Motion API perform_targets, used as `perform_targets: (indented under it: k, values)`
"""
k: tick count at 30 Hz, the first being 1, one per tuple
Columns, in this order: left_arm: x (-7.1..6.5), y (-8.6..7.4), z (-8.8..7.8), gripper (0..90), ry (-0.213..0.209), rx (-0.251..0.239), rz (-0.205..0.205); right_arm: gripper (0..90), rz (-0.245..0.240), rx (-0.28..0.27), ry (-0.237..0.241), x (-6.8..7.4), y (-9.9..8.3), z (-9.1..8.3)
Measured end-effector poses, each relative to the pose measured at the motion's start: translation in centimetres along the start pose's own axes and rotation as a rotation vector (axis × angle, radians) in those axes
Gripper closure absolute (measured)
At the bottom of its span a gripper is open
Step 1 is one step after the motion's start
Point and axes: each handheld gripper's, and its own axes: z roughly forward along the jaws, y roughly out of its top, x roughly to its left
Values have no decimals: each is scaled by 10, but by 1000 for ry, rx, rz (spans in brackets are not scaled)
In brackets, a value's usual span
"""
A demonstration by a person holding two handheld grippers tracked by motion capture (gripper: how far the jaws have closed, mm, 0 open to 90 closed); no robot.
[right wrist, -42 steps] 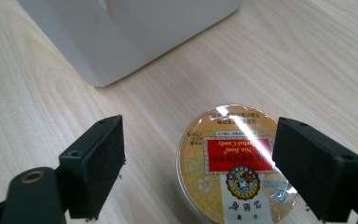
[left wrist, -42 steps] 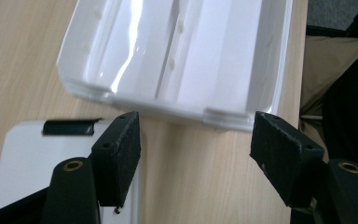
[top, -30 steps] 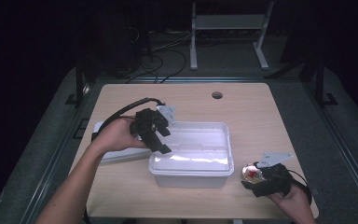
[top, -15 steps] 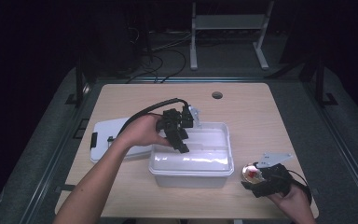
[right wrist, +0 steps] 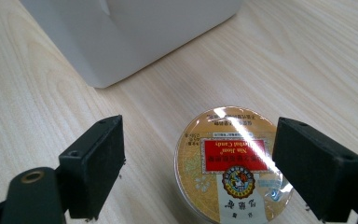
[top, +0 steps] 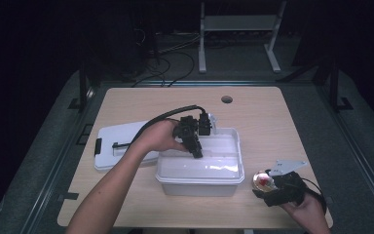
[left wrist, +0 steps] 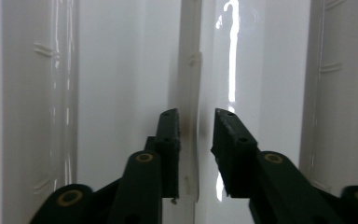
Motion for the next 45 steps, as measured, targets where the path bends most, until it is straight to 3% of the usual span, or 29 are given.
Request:
perform_targets:
  k: [10, 22, 29, 33, 39, 40, 41, 45]
  values:
    - [1, 5, 1, 885, 6, 25, 1, 162, -4, 3, 1, 0, 1, 1]
    - [-1, 7, -1, 891, 18, 36, -7, 162, -6, 3, 2, 0, 2, 2]
    - [-3, 8, -8, 892, 23, 14, -10, 162, -5, 11, 3, 0, 3, 4]
    - [-7, 4, -20, 892, 33, -29, -12, 162, -4, 10, 2, -1, 3, 3]
    - [-22, -17, -61, 891, 72, -115, 0, 162, 0, 15, -5, -2, 0, 3]
    - [-22, -17, -61, 891, 72, -115, 0, 162, 0, 15, -5, -2, 0, 3]
    - [-28, -30, -73, 891, 97, -120, -6, 162, 7, 18, -3, -2, 0, 3]
    - [-37, -60, -91, 891, 141, -135, -46, 162, 3, 21, -6, -2, 0, 3]
